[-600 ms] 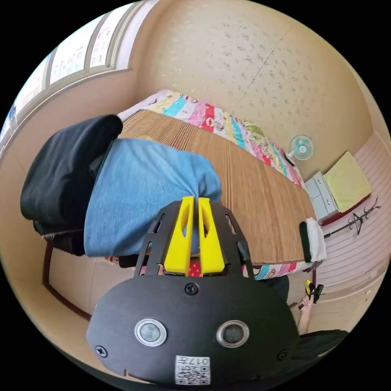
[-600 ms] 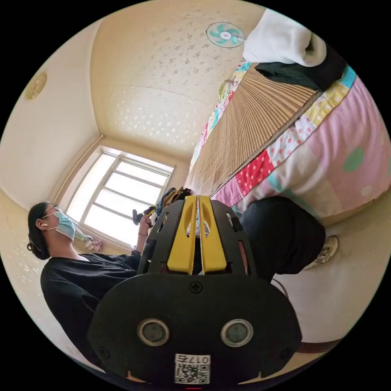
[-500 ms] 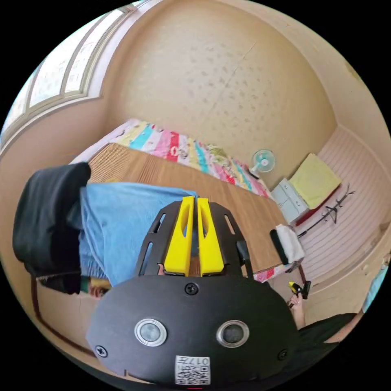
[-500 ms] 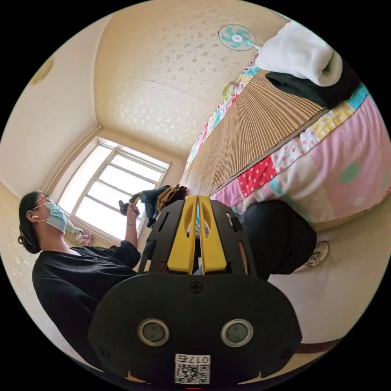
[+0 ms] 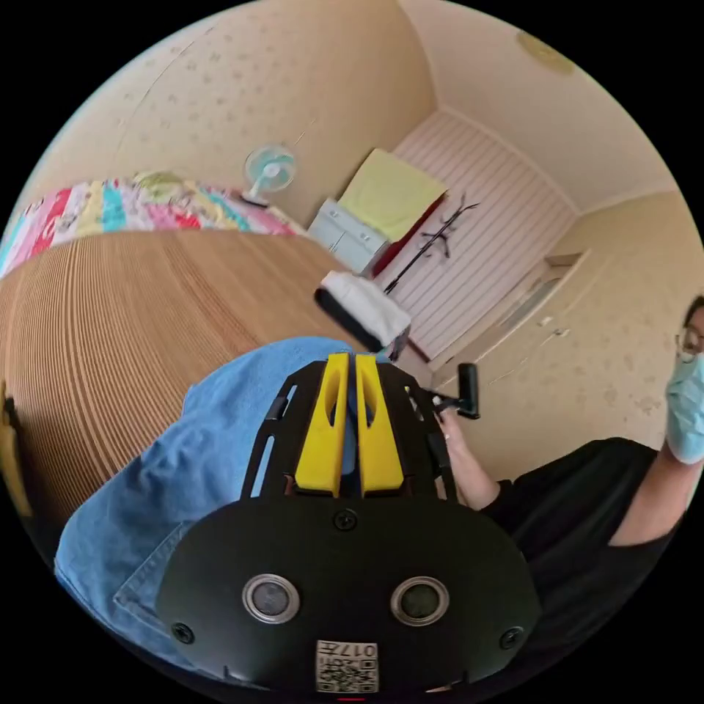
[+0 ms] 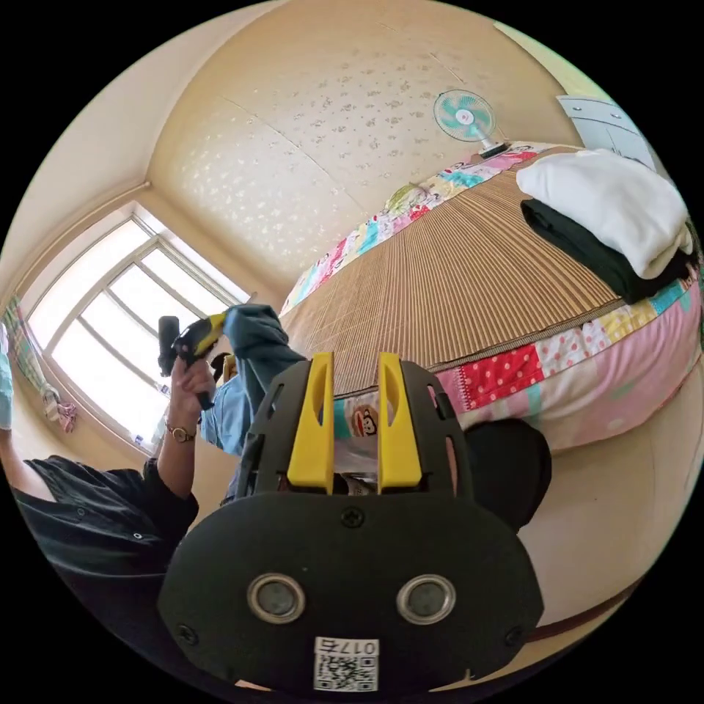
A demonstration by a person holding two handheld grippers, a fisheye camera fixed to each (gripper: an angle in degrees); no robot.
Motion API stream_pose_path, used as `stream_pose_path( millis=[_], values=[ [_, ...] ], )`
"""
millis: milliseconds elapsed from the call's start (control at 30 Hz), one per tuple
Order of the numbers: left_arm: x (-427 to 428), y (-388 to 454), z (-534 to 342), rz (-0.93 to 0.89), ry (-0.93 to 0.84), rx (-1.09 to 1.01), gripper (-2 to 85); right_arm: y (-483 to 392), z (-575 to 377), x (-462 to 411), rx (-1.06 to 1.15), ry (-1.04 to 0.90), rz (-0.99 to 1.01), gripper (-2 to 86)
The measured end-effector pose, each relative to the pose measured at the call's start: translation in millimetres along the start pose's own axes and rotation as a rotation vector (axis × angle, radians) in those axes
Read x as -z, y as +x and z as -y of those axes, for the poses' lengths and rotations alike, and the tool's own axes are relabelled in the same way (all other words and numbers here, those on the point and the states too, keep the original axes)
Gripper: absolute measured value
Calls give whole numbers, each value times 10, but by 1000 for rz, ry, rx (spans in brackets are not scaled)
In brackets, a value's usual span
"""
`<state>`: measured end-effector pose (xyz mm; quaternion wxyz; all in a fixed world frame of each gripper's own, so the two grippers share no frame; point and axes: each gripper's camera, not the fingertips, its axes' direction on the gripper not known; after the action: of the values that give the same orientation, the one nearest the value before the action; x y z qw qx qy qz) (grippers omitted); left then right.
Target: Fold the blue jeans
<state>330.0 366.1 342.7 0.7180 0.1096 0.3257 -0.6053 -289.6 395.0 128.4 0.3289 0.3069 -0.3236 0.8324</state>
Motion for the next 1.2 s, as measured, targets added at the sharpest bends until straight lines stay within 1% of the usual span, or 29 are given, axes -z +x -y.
stream_pose_path(
  millis=[67,100,133,200,267,300,333,367,400,433,500,567,633,700,733,800,867,933,1000,1067,1167,1200],
  values=[
    [-443,-261,-354,93,-50,62,-6,-360,35,-362,110,-45,85,117],
    [-502,-431,-540,71,-15,107,-6,-606,48,-697,221,-128,152,128],
    [-481,-512,-609,52,11,134,-6,-799,39,-1117,307,-283,149,145],
    [-236,-732,-732,-59,118,215,-7,-945,-37,-1619,324,-483,61,163],
    [9,-688,-674,-132,157,178,-8,-1118,-174,-1726,385,-461,-4,167],
    [129,-553,-622,-127,163,99,-8,-1245,-250,-1788,429,-441,-92,165],
    [181,-476,-608,-141,176,53,-8,-1355,-303,-1937,458,-459,-205,164],
    [243,-365,-590,-188,182,1,-7,-1404,-327,-2041,472,-482,-256,159],
    [285,-300,-587,-190,177,4,-7,-1502,-338,-2182,471,-505,-287,148],
    [337,-276,-601,-207,197,0,-6,-1634,-294,-2134,454,-464,-215,118],
    [700,-193,-652,-281,307,-35,-4,-1868,-174,-1941,441,-394,-182,93],
    [1038,-83,-662,-296,396,-67,0,-2184,-5,-1678,501,-314,-200,83],
    [1339,53,-631,-276,450,-91,14,-2666,333,-1374,599,-202,-269,76],
    [1744,253,-672,-193,544,-151,52,-2950,657,-1200,639,-121,-327,73],
    [1827,292,-702,-161,568,-155,57,-3090,886,-1086,658,-61,-341,72],
    [2044,418,-842,-20,630,-140,70,-3282,1232,-894,669,26,-371,71],
    [2048,461,-918,54,624,-131,71,-3455,1517,-658,680,137,-416,71],
    [1940,436,-947,88,582,-118,71,-3579,1823,-431,673,253,-533,72],
    [1705,284,-944,52,498,-55,72,-3528,1989,-420,643,267,-628,73],
    [1499,134,-944,-3,446,-7,76,-3346,2048,-553,612,198,-702,75],
    [1127,-147,-933,-78,345,89,85,-2713,1855,-945,519,20,-769,79],
    [994,-257,-935,-96,307,125,88,-2373,1694,-1113,469,-72,-802,79]
  ],
)
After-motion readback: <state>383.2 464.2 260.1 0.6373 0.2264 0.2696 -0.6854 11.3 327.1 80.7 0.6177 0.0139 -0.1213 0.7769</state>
